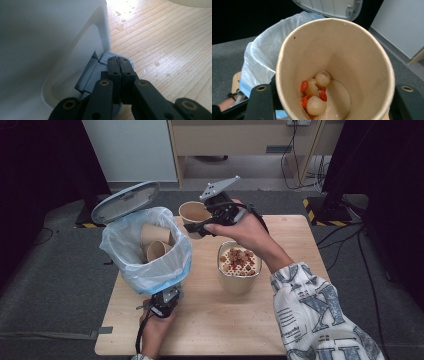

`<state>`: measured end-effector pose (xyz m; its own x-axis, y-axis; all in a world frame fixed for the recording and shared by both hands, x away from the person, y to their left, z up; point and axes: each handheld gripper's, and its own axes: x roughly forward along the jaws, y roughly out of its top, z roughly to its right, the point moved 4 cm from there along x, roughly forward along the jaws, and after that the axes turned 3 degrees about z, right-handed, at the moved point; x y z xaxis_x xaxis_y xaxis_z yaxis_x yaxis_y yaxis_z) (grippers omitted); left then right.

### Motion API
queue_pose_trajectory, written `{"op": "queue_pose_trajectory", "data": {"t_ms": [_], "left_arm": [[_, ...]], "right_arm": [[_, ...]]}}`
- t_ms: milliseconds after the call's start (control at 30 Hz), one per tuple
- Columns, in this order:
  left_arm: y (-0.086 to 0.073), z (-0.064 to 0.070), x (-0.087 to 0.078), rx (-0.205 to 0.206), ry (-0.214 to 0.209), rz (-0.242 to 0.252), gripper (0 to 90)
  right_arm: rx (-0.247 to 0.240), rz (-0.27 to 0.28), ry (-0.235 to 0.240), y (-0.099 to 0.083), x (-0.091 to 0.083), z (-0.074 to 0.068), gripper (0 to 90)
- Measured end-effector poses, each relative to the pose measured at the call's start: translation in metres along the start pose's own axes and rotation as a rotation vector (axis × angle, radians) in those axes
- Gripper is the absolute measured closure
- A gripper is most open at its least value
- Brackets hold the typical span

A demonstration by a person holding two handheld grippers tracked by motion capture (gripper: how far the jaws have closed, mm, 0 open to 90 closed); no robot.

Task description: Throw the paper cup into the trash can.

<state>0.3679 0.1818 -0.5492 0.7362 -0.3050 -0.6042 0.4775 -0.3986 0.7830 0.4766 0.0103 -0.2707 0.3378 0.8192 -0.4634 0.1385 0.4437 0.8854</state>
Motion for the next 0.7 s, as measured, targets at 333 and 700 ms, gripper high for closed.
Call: {"op": "queue_pose_trajectory", "data": {"t_ms": [333, 700], "left_arm": [[0.0, 0.0, 0.0, -0.009, -0.002, 0.005, 87.9], [0.0, 0.001, 0.0, -0.006, 0.002, 0.005, 87.9]], "right_arm": [[0.017, 0.005, 0.031, 0.004, 0.022, -0.009, 34.8], [0.02, 0.007, 0.045, 0.012, 0.033, -0.015, 34.8]]}}
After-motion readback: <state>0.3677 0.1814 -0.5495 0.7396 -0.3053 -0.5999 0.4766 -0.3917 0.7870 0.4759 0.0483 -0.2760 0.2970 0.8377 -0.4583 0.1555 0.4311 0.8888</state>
